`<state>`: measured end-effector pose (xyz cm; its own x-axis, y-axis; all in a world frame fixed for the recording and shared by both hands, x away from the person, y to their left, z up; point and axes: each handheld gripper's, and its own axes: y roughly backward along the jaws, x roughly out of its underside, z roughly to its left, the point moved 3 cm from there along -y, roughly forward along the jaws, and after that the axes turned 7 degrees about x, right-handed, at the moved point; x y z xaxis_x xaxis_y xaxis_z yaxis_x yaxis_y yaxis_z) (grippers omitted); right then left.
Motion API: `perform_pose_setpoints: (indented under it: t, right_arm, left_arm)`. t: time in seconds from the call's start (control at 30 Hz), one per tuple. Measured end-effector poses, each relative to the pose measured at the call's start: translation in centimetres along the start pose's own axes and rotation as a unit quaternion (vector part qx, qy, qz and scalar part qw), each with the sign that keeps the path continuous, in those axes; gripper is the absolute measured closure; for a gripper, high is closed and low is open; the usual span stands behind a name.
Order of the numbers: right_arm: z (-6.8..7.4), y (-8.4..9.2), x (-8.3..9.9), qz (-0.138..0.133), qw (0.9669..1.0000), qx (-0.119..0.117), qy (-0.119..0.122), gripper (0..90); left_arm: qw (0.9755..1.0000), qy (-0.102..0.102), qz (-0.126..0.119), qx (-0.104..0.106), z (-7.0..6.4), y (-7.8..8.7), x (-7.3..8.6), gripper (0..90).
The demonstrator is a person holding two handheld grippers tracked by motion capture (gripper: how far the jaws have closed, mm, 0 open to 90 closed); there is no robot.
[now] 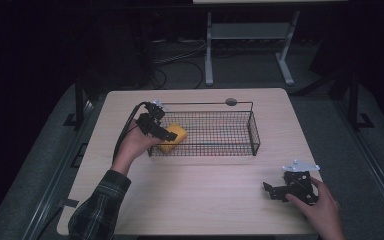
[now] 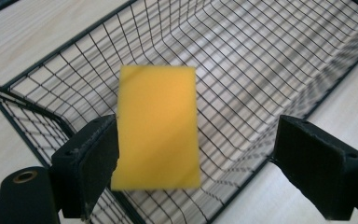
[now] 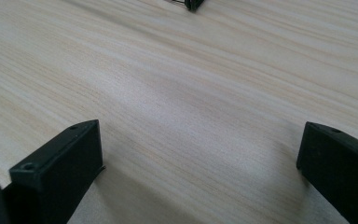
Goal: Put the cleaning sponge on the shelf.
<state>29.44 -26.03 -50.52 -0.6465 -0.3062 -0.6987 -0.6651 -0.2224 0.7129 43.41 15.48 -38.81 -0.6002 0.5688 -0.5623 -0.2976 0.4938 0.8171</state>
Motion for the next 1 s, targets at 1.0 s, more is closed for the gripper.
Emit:
perform_pose_setpoints:
  t: [1.0]
  right_arm:
    - [0.0,0.0,0.0,0.0,1.0,-0.001,0.0,0.0]
  left_arm:
    - [0.9994,0.005,-0.025,-0.023,-2.2,2.8,8.3,14.2]
